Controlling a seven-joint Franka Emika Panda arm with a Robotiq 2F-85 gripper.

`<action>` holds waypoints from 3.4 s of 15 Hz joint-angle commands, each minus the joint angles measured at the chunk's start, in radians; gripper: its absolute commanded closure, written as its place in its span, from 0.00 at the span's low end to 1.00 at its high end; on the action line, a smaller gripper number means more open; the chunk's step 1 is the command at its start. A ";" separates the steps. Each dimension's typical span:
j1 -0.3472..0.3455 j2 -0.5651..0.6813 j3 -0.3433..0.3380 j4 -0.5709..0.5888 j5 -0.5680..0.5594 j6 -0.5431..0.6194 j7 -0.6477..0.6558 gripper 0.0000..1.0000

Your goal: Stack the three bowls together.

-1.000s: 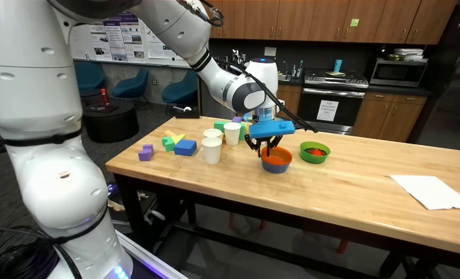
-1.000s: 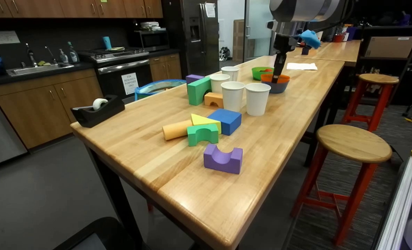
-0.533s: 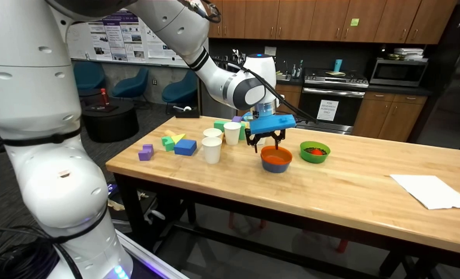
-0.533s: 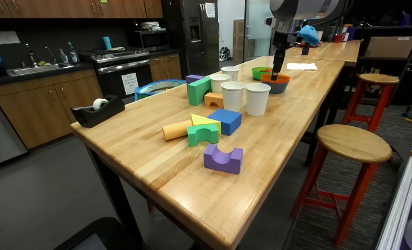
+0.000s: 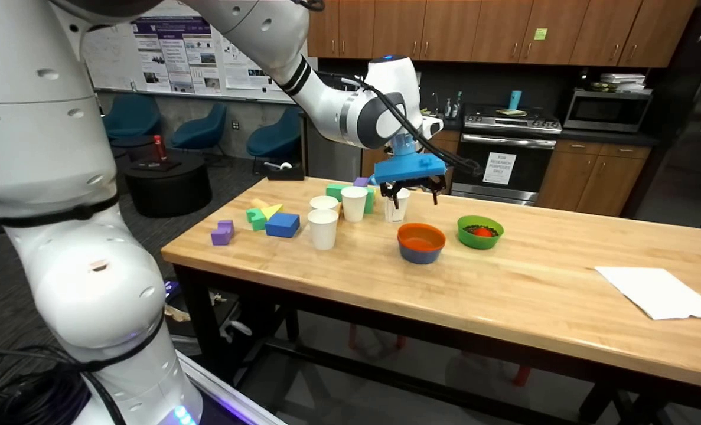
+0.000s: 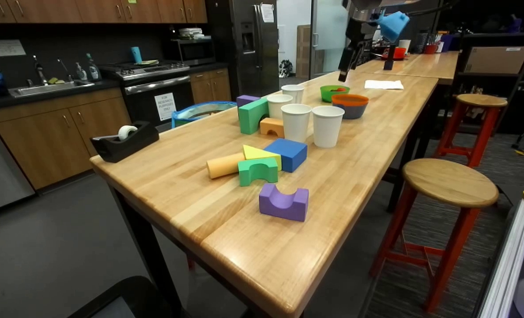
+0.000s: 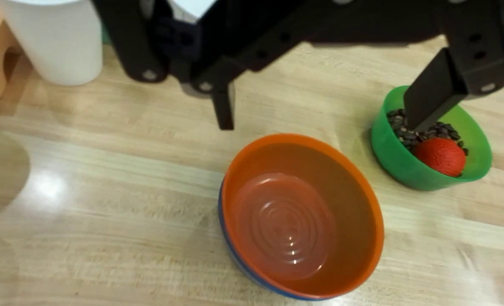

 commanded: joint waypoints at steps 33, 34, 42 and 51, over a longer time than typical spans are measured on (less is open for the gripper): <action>0.004 0.115 0.007 0.177 0.028 -0.116 0.179 0.00; 0.004 0.116 0.006 0.177 0.027 -0.114 0.180 0.00; -0.023 0.216 0.044 0.287 0.094 -0.191 -0.089 0.00; -0.091 0.432 0.075 0.647 0.225 -0.471 -0.178 0.00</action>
